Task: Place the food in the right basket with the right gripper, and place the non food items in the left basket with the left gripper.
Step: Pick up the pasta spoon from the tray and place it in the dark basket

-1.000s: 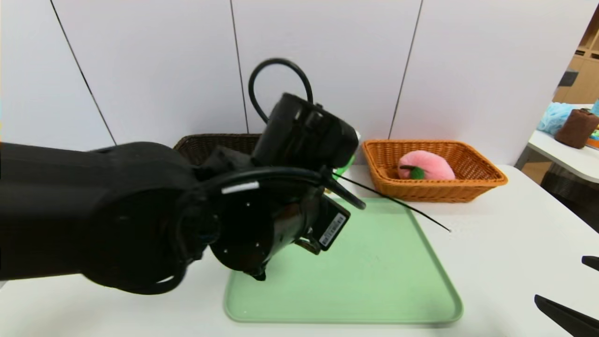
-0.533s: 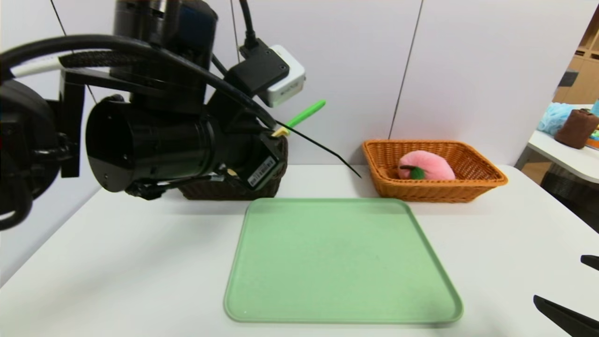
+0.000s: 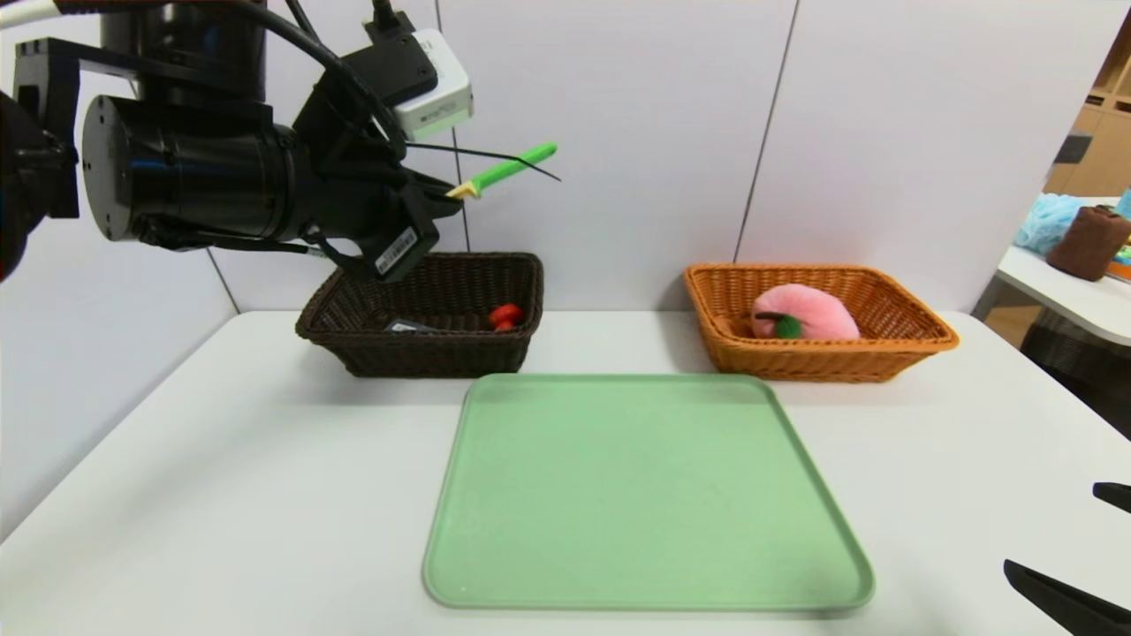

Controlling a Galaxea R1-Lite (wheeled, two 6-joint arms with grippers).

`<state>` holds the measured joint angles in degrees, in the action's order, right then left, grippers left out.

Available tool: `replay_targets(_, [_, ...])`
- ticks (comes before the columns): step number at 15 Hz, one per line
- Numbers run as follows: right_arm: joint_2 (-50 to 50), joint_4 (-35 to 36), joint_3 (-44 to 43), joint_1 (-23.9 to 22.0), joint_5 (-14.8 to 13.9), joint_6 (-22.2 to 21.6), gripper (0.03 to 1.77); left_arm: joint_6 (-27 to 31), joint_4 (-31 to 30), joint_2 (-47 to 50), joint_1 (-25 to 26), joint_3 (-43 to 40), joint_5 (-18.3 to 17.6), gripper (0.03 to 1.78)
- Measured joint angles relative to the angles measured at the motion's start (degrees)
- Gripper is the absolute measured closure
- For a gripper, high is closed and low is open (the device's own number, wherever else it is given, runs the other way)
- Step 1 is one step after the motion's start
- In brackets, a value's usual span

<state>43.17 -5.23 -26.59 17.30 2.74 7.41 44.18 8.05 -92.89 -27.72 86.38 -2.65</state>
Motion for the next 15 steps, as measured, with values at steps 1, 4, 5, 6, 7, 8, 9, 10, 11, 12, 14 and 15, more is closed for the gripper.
replay_targets(1, [0.05, -0.02, 0.02, 0.00, -0.05, 0.07, 0.10, 2.78, 0.16, -1.07, 1.95, 1.68, -1.29, 1.76])
replay_targets(4, [0.05, -0.09, 0.29, 0.22, -0.10, 0.41, 0.10, 12.96, 1.35, -4.49, 7.69, 5.62, -3.68, 1.76])
replay_targets(5, [0.05, -0.06, 0.38, 0.37, -0.07, 0.63, 0.10, 16.37, 3.45, -5.36, 9.42, 6.69, -4.22, 1.76])
replay_targets(6, [0.05, -0.06, 0.41, 0.45, -0.07, 0.82, 0.10, 18.55, 5.67, -6.22, 10.56, 7.94, -4.43, 1.76])
replay_targets(7, [0.07, -0.04, 0.41, 0.63, -0.07, 1.02, 0.10, 19.41, 7.88, -7.17, 11.35, 9.40, -4.51, 1.76])
replay_targets(8, [0.10, -0.02, 0.41, 0.72, -0.07, 1.18, 0.10, 19.63, 10.39, -8.33, 12.02, 11.14, -4.55, 1.76])
replay_targets(9, [0.10, -0.02, 0.40, 0.78, -0.07, 1.24, 0.10, 19.71, 12.74, -9.62, 12.48, 12.62, -4.55, 1.76])
replay_targets(10, [0.13, 0.00, 0.40, 0.85, -0.10, 1.32, 0.10, 19.87, 14.43, -10.97, 13.14, 13.59, -4.43, 1.76])
replay_targets(11, [0.18, -0.02, 0.40, 0.89, -0.11, 1.35, 0.10, 19.93, 14.86, -12.48, 13.80, 14.20, -4.18, 1.76])
replay_targets(12, [0.22, -0.02, 0.44, 0.95, -0.13, 1.35, 0.10, 19.99, 14.97, -13.86, 14.25, 14.49, -3.99, 1.76])
replay_targets(14, [0.35, -0.02, 0.49, 1.19, -0.29, 1.46, 0.10, 20.15, 14.85, -16.66, 14.63, 14.86, -3.80, 1.76])
replay_targets(15, [0.46, -0.02, 0.52, 1.28, -0.32, 1.93, 0.10, 20.39, 14.49, -18.02, 14.64, 15.10, -3.69, 1.76])
